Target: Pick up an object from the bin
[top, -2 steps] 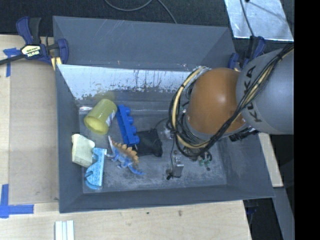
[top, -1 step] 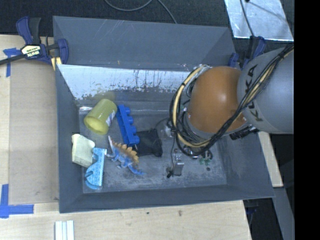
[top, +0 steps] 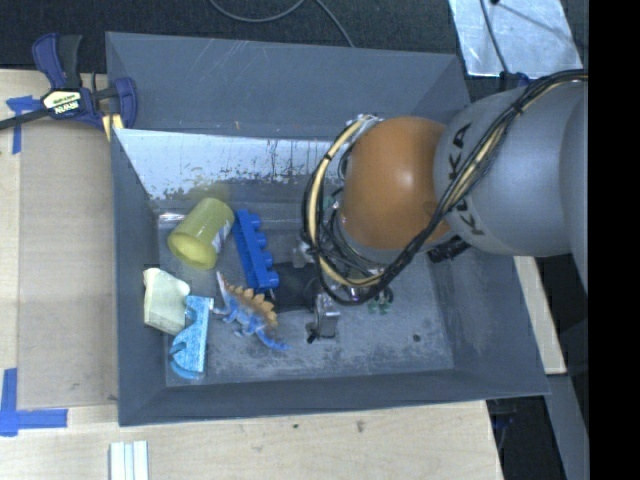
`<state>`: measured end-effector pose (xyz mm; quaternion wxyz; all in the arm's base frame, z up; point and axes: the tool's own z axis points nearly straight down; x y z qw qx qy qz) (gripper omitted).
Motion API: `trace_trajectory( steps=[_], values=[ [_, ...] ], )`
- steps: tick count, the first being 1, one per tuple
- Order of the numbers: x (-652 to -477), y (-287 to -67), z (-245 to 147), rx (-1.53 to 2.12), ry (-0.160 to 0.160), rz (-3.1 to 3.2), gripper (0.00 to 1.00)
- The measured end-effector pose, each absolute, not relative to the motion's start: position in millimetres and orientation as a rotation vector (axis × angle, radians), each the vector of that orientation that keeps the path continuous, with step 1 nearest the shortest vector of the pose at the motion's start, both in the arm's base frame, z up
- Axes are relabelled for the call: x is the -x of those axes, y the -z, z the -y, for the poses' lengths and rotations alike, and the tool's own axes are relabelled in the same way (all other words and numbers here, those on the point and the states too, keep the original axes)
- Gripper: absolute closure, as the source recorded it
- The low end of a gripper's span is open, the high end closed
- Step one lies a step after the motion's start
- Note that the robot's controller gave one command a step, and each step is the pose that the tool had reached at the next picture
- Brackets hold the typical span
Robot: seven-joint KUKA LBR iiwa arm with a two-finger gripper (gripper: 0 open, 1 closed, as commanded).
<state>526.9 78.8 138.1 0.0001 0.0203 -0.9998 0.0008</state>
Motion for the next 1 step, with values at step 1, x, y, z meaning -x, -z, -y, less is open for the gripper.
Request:
trace_trajectory(
  steps=[1],
  values=[
    [-548.9,-139.4,-101.4,0.031,0.007,3.144,0.00]
  ],
)
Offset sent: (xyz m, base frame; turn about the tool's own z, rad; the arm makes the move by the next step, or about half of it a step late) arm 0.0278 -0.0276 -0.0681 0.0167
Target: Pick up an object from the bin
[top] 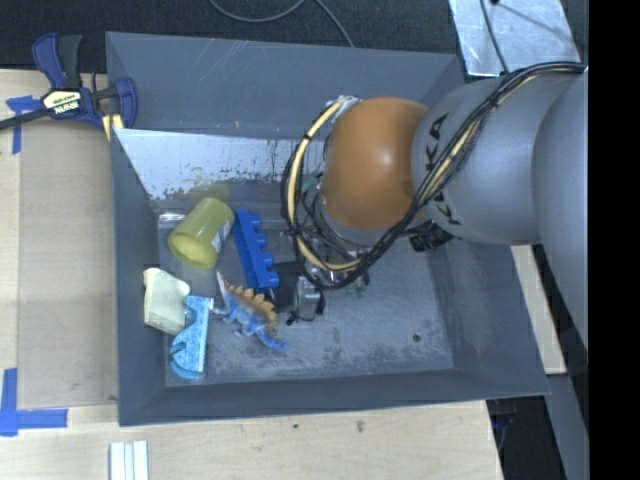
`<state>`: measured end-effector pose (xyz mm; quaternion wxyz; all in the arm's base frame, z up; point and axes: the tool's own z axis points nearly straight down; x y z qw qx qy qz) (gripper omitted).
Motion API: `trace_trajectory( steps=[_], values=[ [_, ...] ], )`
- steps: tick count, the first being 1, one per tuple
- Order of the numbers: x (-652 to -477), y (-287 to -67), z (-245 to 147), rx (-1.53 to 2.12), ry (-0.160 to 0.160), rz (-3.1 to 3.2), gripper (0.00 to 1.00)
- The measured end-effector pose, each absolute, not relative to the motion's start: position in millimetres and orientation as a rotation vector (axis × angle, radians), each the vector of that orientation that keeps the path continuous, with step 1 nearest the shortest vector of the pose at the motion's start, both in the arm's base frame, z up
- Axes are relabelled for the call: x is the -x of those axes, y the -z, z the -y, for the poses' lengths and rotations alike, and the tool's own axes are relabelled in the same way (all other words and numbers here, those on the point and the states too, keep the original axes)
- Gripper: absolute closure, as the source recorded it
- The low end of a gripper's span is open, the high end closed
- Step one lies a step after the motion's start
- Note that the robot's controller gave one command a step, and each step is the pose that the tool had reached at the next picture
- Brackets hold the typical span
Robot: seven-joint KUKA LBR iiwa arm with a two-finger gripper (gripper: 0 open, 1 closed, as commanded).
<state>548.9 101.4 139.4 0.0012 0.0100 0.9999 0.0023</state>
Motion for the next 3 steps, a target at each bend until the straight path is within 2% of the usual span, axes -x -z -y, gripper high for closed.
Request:
trace_trajectory(
  steps=[1,2,3],
  values=[
    [-553.9,-117.6,-80.8,-0.375,-0.001,-3.115,0.00],
    [-566.3,-93.1,-86.3,-0.252,-0.003,-3.126,0.00],
    [-566.5,-81.7,-85.1,-0.073,0.000,-3.135,1.00]
  ],
)
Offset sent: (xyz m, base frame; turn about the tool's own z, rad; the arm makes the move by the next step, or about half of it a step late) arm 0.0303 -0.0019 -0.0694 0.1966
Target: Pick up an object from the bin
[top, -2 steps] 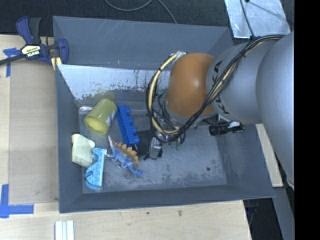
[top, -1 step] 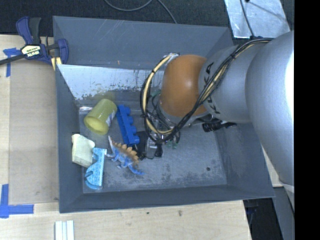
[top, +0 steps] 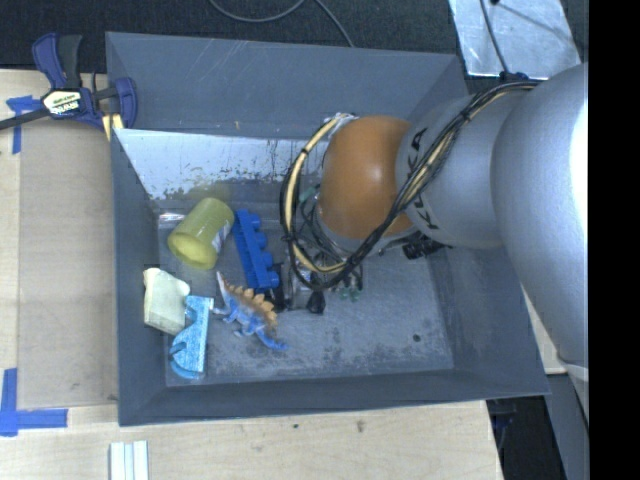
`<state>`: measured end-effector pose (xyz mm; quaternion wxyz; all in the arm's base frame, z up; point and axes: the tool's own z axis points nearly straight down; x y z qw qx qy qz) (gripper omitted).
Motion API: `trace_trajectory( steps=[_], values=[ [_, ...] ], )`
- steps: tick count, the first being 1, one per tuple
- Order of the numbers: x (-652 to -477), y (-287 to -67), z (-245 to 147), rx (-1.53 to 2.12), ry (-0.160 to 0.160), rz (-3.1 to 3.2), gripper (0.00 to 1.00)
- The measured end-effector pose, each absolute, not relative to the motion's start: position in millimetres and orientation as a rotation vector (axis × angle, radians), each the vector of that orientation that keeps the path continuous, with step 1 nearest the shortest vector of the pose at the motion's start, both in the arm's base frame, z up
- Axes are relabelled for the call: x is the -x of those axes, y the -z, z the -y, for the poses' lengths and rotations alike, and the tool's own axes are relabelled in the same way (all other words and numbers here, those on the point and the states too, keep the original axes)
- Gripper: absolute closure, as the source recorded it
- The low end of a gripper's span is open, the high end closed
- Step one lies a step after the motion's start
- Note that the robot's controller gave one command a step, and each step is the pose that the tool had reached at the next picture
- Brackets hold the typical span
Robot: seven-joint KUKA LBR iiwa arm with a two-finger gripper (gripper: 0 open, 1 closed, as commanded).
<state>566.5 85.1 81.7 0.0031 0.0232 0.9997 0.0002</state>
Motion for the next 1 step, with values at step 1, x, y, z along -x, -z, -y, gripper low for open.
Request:
trace_trajectory(
  steps=[1],
  values=[
    [-566.5,-81.7,-85.0,-0.073,0.000,-3.134,1.00]
  ],
)
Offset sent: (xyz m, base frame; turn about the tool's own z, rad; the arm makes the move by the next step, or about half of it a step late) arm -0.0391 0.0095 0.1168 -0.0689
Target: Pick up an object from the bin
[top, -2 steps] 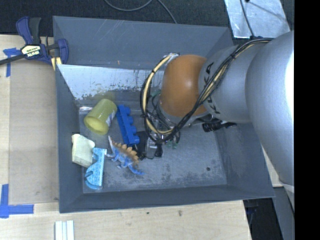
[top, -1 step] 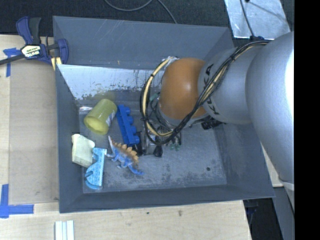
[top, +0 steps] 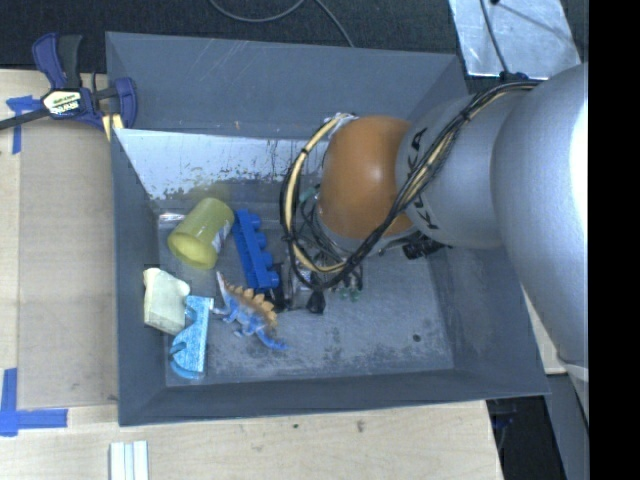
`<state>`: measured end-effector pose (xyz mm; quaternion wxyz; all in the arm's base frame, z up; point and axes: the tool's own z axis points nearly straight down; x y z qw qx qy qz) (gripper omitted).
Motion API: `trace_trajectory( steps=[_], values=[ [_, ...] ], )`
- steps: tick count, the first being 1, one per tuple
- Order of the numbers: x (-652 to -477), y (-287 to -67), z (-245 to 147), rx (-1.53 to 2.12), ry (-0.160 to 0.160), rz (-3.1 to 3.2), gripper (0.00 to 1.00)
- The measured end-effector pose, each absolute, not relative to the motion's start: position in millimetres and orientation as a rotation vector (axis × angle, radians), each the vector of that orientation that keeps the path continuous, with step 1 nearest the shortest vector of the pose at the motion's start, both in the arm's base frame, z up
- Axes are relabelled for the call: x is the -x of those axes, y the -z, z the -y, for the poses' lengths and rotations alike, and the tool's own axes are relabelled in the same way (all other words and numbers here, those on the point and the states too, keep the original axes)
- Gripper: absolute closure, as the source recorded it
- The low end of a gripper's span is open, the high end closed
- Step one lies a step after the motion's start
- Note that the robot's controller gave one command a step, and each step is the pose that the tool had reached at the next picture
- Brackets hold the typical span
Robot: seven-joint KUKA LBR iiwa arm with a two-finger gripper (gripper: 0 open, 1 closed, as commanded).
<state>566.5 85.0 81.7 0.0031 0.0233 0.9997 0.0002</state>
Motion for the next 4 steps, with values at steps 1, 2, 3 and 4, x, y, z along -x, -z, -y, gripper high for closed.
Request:
trace_trajectory(
  steps=[1,2,3,4],
  values=[
    [-548.8,-124.0,-87.7,-0.032,0.002,-3.142,1.00],
    [-540.0,-157.0,-76.8,-0.028,-0.003,-3.127,1.00],
    [-531.8,-153.3,-66.5,-0.006,-0.002,-3.133,1.00],
    [-555.7,-177.3,-36.5,0.030,-0.002,-3.123,0.00]
  ],
)
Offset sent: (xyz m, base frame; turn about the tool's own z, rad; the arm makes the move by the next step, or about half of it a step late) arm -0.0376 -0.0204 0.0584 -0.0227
